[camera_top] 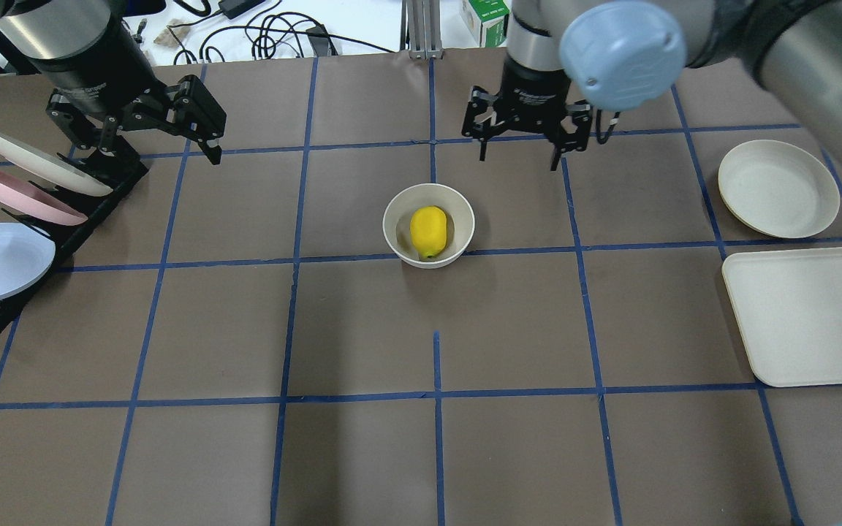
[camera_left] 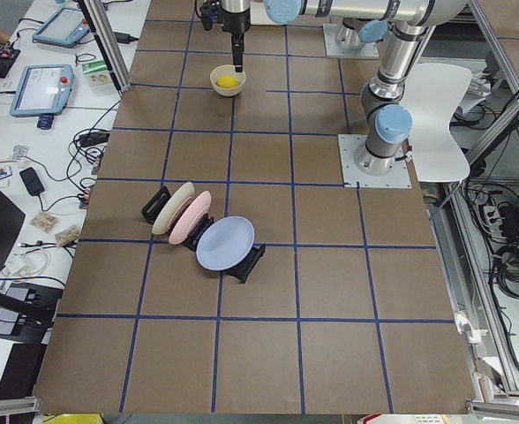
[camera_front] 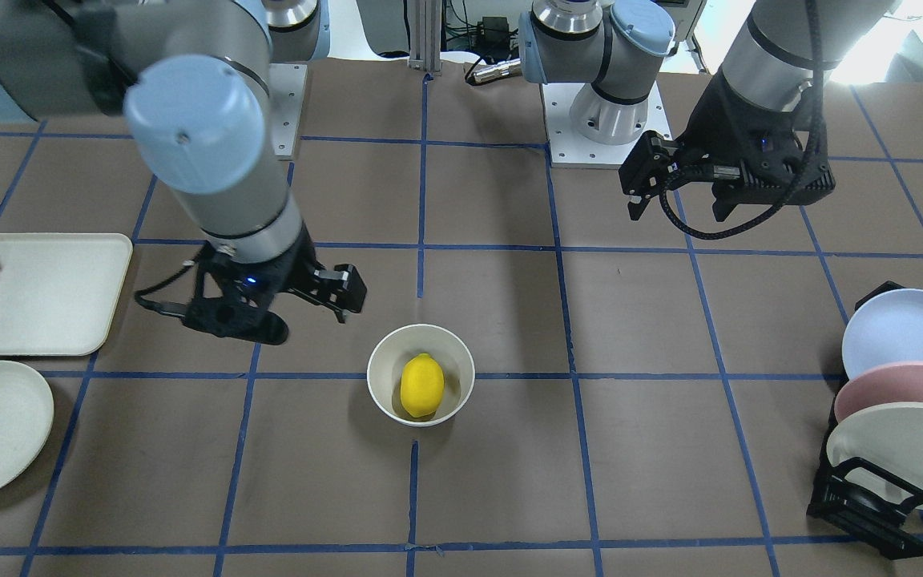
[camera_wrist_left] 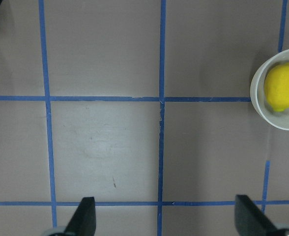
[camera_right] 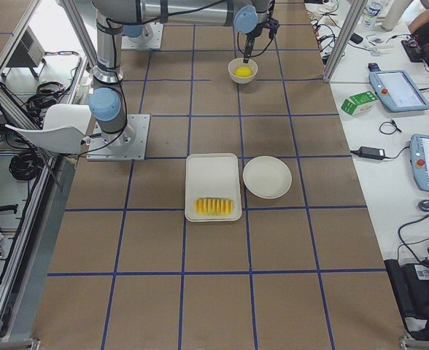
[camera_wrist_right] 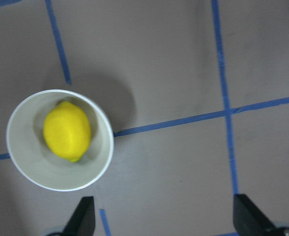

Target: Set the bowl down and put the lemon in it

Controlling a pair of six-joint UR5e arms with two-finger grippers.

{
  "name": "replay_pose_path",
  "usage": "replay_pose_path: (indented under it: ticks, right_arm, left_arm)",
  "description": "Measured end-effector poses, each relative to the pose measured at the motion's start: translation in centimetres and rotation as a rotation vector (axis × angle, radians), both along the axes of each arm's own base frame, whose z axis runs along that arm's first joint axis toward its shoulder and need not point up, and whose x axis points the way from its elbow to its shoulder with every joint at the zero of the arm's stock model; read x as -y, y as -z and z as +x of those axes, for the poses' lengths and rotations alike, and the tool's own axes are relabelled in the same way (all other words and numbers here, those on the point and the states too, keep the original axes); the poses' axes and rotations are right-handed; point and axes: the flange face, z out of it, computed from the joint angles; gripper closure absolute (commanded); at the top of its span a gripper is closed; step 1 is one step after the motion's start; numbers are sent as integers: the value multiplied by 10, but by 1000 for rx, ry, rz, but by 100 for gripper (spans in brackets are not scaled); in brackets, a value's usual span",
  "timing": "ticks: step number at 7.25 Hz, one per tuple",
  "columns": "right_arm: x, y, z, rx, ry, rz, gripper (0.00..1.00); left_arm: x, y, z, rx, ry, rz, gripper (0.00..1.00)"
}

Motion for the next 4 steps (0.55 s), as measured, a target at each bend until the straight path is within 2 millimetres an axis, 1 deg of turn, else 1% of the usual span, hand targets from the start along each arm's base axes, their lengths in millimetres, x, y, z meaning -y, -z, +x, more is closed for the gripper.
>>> replay_pose_path:
  ticks: [1,2,3,4]
  right_arm:
    - [-9,-24,-37,-27,-28,-1,0]
    - [-17,-37,-68,-39,-48,2,0]
    - [-26,-42,-89,-43,-62,7,0]
    - [-43,-46,-100,-45,-73,8,0]
  left_arm:
    - [0,0,0,1,0,0,0]
    - [0,0,0,1,0,-1,0]
    - [0,-1,0,1,-1,-3,0]
    - [1,-1,0,2,-1,-5,0]
